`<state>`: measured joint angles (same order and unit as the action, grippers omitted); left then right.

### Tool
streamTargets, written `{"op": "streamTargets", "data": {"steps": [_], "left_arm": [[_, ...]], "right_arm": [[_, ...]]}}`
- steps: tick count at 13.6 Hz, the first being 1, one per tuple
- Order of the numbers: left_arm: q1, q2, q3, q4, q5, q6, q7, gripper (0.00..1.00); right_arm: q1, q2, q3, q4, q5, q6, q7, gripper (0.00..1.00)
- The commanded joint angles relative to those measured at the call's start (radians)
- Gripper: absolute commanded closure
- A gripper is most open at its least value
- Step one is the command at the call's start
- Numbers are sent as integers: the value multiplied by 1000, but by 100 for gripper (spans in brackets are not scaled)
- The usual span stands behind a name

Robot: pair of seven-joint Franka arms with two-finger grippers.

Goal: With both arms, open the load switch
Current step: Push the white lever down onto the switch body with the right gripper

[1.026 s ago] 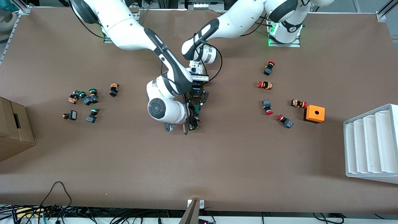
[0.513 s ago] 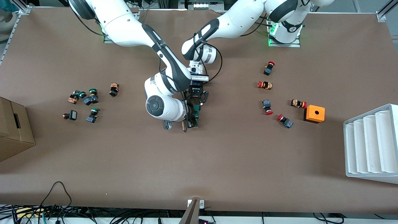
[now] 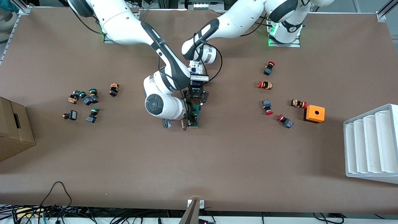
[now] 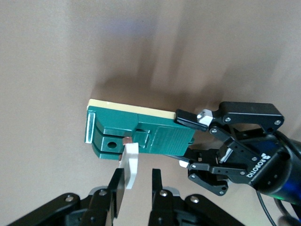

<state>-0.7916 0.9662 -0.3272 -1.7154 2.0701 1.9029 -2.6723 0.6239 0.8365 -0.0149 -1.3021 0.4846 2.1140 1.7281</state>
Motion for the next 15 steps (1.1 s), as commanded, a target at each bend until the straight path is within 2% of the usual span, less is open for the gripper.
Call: {"op": "streamTargets", "data": {"steps": [1,15], "left_arm": [[-1,19,7,33,1,25,-12,63],[-1,19,7,33,1,25,-12,63]], "right_arm": [[10,-59,4,-86,-15,-3,-10,71],[23,-80,32,-155,-64,40,-12,71]]}}
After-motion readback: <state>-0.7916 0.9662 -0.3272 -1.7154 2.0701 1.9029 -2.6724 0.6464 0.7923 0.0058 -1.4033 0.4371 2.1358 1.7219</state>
